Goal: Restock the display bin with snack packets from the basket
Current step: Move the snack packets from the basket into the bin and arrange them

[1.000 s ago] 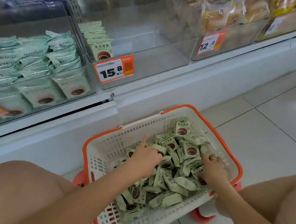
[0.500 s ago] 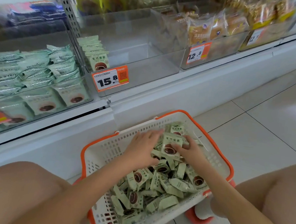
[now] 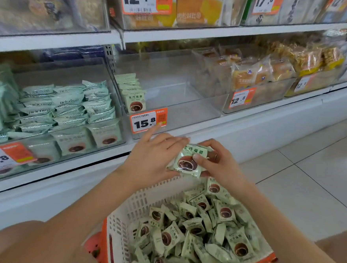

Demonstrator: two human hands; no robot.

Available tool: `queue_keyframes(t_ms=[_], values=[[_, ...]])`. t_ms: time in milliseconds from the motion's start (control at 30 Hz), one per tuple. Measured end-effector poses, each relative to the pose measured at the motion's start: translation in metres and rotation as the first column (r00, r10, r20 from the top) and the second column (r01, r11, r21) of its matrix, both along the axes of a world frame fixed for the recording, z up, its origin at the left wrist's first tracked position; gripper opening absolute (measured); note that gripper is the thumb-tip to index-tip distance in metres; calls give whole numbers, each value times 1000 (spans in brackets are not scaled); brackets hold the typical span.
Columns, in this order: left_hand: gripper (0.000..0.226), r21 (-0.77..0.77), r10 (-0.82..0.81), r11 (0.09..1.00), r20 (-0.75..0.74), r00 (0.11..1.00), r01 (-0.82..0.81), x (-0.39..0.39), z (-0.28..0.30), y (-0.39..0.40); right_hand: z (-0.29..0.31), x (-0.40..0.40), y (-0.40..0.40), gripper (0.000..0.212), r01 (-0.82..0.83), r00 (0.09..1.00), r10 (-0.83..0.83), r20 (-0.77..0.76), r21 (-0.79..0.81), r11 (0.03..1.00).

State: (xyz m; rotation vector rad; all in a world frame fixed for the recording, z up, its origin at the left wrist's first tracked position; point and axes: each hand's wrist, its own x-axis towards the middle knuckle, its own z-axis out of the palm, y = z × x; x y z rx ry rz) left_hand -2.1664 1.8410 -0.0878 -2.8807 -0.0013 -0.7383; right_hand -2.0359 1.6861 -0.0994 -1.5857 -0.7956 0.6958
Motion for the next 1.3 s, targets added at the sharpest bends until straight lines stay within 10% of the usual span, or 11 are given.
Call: queue_keyframes(t_ms=[167,367,533,1300], values=[[100,-127,337,936,56,940,-328,-4,30,47,69,37,83,24,32,964,-60,258,114,993],[56,-56,394,917,-34,919,-395,-17,18,89,92,67,201,23,-72,854,144,499,-162,984],[52,-51,336,942,85,938,-333,-17,16,94,54,64,260,30,-124,827,309,469,-384,915],[46,-101,396,914,22,918,-392,-13,19,85,28,68,282,44,-109,920,235,312,-373,921]])
